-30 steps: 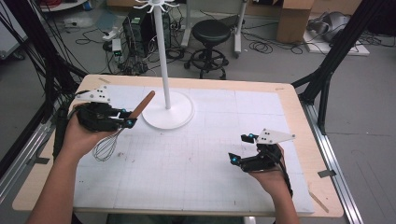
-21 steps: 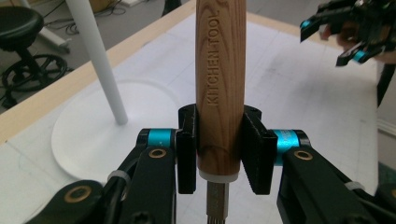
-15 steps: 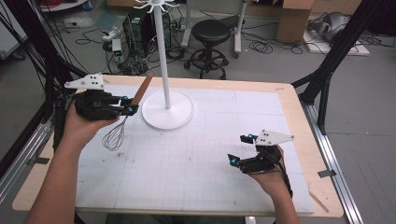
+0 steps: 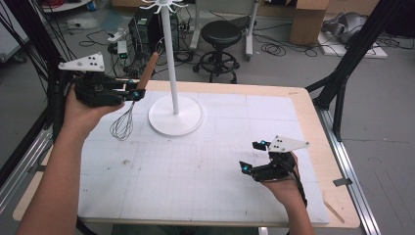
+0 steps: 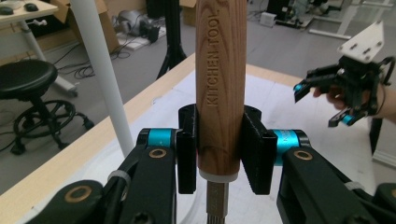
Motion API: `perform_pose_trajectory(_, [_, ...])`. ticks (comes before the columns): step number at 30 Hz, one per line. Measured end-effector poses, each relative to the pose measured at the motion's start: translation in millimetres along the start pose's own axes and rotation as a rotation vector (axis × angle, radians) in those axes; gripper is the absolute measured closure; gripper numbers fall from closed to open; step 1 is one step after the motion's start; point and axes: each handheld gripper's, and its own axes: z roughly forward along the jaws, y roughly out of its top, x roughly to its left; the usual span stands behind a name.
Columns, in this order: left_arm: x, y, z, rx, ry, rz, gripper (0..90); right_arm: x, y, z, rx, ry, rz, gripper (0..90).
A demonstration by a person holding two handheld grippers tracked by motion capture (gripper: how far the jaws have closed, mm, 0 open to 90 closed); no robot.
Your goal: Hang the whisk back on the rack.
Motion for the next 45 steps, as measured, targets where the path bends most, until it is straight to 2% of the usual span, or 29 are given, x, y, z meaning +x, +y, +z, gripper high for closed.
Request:
perform_pose_trajectory(4, [2.6, 9.9, -1.3, -0.002, 0.031, 0.015, 69.9, 0.0, -0.8, 0.7, 0.006, 0.003, -0.002, 13.6])
perform_pose_trajectory(12, [6.1, 26.6, -4.6, -0.027, 0.059, 0.026, 69.9, 0.2, -0.2, 0.2, 0.003, 0.004, 0.000, 13.6])
perform_pose_trajectory(19, [14.3, 35.1, -7.8, -0.041, 0.078, 0.013, 69.9, -0.6, -0.6, 0.6, 0.000, 0.005, -0.006, 13.6])
perform_pose_trajectory(27, [29.6, 46.3, -11.7, -0.051, 0.137, 0.000, 69.9, -0.6, -1.8, 1.1, 0.006, 0.006, 0.006, 13.6])
perform_pose_trajectory(31, [35.7, 53.6, -14.5, -0.085, 0.154, -0.017, 70.0, -1.1, -1.8, 1.7, 0.006, 0.008, 0.001, 13.6])
perform_pose_trajectory(33, [37.6, 57.3, -14.4, -0.076, 0.172, -0.017, 70.0, -2.1, -1.6, 1.3, 0.002, 0.005, -0.003, 13.6])
perform_pose_trajectory(38, [43.6, 63.8, -12.9, -0.063, 0.184, -0.010, 70.0, -2.5, -2.5, 0.2, 0.002, 0.005, 0.000, 13.5])
perform_pose_trajectory(42, [49.8, 65.2, -14.3, -0.044, 0.224, -0.019, 70.0, -5.2, -3.7, -1.6, -0.004, 0.002, 0.008, 13.6])
perform_pose_trajectory(45, [54.0, 66.8, -16.3, -0.034, 0.238, -0.023, 70.0, -5.7, -3.3, -3.3, -0.013, 0.001, 0.013, 13.6])
